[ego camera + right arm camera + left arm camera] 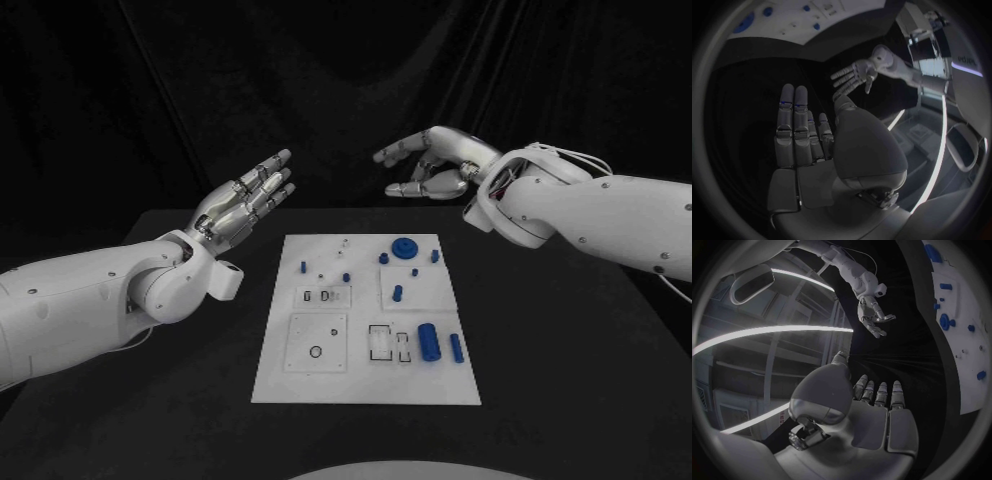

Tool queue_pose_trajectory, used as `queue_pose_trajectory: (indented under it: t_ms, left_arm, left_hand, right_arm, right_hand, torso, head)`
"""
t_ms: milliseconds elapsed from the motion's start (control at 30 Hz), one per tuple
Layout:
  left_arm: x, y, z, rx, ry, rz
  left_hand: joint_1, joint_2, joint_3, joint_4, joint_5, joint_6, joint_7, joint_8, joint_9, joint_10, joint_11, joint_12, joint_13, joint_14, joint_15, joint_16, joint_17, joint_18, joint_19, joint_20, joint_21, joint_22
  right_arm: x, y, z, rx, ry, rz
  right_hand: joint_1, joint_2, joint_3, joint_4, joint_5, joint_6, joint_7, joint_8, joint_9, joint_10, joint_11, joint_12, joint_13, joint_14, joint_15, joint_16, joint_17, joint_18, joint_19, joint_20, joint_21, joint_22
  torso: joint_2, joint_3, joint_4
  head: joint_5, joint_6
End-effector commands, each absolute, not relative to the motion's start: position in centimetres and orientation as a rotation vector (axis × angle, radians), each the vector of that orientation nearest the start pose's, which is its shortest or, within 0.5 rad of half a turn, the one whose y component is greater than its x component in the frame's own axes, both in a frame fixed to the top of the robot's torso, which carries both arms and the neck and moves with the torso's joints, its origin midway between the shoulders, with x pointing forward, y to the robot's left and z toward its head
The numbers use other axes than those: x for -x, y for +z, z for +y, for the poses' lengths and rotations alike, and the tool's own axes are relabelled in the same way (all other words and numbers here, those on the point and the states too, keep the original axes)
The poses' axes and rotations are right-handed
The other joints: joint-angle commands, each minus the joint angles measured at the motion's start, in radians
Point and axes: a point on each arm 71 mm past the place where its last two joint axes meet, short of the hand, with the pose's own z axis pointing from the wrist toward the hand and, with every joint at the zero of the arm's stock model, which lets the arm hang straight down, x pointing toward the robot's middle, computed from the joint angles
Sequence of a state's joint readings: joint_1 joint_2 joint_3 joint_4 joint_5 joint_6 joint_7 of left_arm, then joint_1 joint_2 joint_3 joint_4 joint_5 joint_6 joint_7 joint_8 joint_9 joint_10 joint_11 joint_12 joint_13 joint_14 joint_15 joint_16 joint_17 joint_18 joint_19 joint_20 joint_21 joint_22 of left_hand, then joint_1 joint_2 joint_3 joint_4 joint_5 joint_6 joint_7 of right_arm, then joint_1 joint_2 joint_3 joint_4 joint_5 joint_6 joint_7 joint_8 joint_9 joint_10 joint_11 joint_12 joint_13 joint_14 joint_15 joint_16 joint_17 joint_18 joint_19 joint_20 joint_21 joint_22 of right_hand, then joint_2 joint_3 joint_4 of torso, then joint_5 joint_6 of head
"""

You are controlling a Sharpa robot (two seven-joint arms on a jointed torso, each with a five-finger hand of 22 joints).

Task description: Assemble the parts on the task board

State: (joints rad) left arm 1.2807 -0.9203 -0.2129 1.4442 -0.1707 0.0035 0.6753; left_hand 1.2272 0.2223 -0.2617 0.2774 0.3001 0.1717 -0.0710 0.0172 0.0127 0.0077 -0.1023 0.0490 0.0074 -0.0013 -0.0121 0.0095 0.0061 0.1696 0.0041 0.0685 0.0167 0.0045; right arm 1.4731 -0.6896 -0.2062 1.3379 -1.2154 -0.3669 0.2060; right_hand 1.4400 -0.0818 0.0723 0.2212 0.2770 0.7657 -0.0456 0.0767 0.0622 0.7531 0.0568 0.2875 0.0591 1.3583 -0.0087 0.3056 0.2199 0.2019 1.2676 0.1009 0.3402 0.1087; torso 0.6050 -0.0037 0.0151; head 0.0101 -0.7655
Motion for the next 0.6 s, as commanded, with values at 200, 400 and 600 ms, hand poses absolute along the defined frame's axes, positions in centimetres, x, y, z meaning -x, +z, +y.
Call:
queue_pose_trajectory:
  t_ms: [200,400,600]
  left_arm:
    - [-47.8,-17.5,25.7,0.610,-1.828,1.362]
    - [-47.8,-17.5,25.8,0.611,-1.830,1.365]
    - [-47.8,-17.6,25.8,0.613,-1.833,1.371]
  left_hand:
    - [0.027,0.022,-0.004,0.014,0.055,0.002,0.018,0.006,0.011,-0.007,0.012,-0.009,0.001,0.001,0.023,-0.010,-0.006,-0.020,-0.004,0.025,-0.017,-0.005]
    - [0.036,0.024,-0.001,0.014,0.078,0.004,0.022,0.006,0.011,-0.007,0.016,-0.008,0.001,0.001,0.026,-0.010,-0.006,-0.016,-0.004,0.031,-0.017,-0.005]
    - [0.042,0.025,0.000,0.014,0.086,0.011,0.025,0.007,0.012,-0.006,0.019,-0.007,0.002,0.001,0.029,-0.010,-0.006,-0.014,-0.004,0.035,-0.017,-0.005]
  right_arm:
    - [-54.7,-13.5,-14.6,0.743,0.512,1.500]
    - [-54.9,-15.6,-13.5,0.795,0.484,1.548]
    - [-54.9,-17.0,-13.0,0.811,0.464,1.602]
  right_hand:
    - [0.043,-0.013,0.014,-0.055,-0.040,0.167,0.033,0.026,0.044,0.175,-0.025,-0.092,0.008,0.141,-0.055,0.340,0.283,-0.023,0.136,-0.057,0.211,0.154]
    - [0.067,-0.038,0.098,-0.064,-0.046,0.207,0.029,0.000,0.075,0.238,-0.033,-0.152,0.010,0.095,-0.060,0.583,0.511,-0.024,0.040,-0.065,0.390,0.330]
    - [0.061,-0.068,0.157,-0.069,-0.025,0.214,0.031,-0.007,0.091,0.257,-0.033,-0.173,0.011,0.093,-0.064,0.642,0.565,-0.031,0.012,-0.065,0.488,0.443]
  torso:
    - [0.022,-0.0053,0.0015]
    - [0.018,-0.0074,0.0036]
    - [0.006,-0.0046,0.0119]
  head:
    - [0.003,0.013]
    - [0.001,0.011]
    - [-0.008,-0.003]
